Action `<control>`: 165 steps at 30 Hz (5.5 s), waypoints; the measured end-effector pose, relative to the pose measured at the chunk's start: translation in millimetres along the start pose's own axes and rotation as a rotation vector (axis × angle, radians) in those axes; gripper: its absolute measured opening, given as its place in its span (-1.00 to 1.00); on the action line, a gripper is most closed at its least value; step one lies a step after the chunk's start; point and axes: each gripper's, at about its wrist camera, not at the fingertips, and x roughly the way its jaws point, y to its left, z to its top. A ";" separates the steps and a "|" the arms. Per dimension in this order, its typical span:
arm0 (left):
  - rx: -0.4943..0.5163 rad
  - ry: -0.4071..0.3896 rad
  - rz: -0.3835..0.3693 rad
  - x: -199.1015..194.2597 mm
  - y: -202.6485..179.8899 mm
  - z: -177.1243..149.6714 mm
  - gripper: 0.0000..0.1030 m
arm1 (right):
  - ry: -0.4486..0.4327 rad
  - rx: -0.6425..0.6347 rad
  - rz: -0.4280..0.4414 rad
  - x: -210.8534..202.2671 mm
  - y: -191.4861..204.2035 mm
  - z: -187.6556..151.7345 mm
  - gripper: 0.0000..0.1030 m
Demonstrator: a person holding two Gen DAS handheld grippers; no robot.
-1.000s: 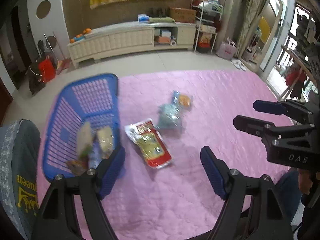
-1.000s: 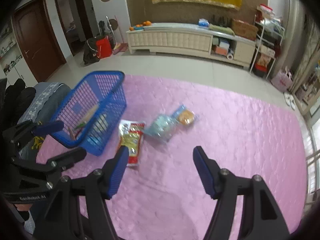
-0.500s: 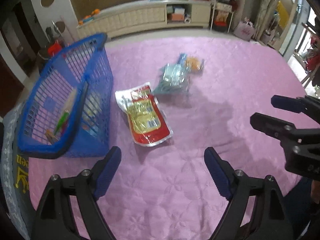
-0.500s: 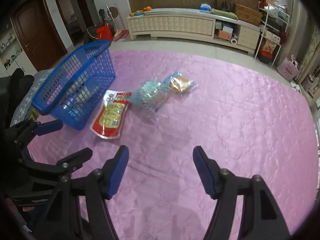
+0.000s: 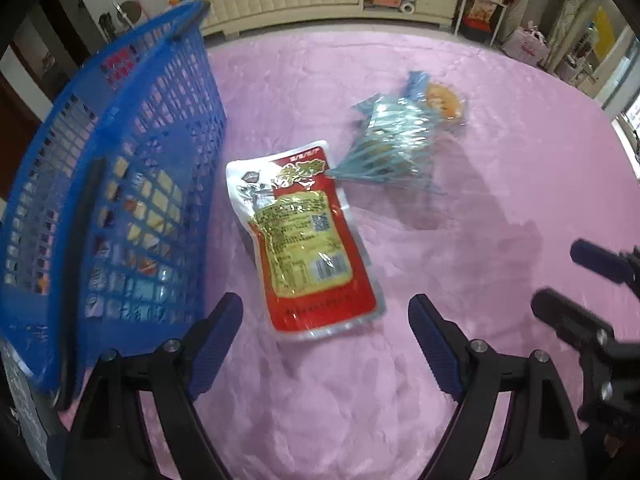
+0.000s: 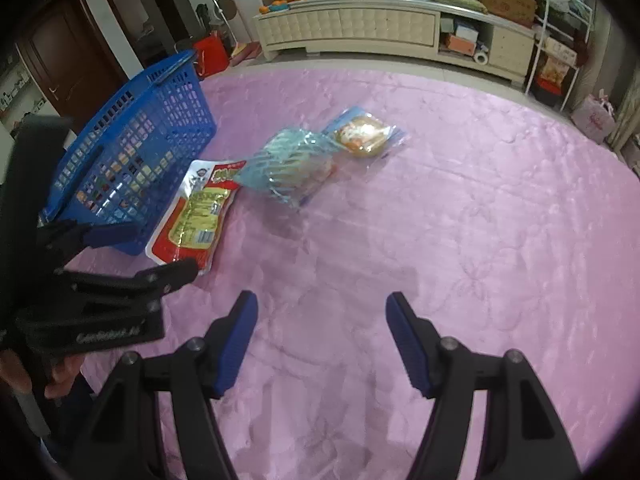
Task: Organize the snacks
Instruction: 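Move both tools back toward the remaining snacks on the pink bed, then grasp the red-and-yellow sauce pouch with the left tool, then carry the sauce pouch over the basket with the left tool while the right tool reaches the blue-striped bag, then open the left tool to drop the pouch while the right tool grasps the blue-striped bag, then carry the blue-striped bag over the basket with the right tool and release it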
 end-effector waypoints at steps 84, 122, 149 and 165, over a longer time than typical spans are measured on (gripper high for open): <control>-0.126 -0.365 -0.079 -122.6 168.6 79.1 -0.85 | 0.073 0.003 -0.136 32.3 52.4 85.9 0.38; -0.120 -0.262 -0.111 -97.4 192.0 70.6 0.11 | 0.026 -0.075 -0.181 23.2 88.3 81.2 0.16; -0.106 -0.352 -0.067 -130.8 269.9 18.0 0.75 | -0.081 -0.196 -0.031 -11.4 238.6 138.7 0.16; -0.188 -0.310 -0.058 -95.8 328.1 11.9 0.83 | 0.101 -0.144 -0.009 76.6 280.8 156.4 0.17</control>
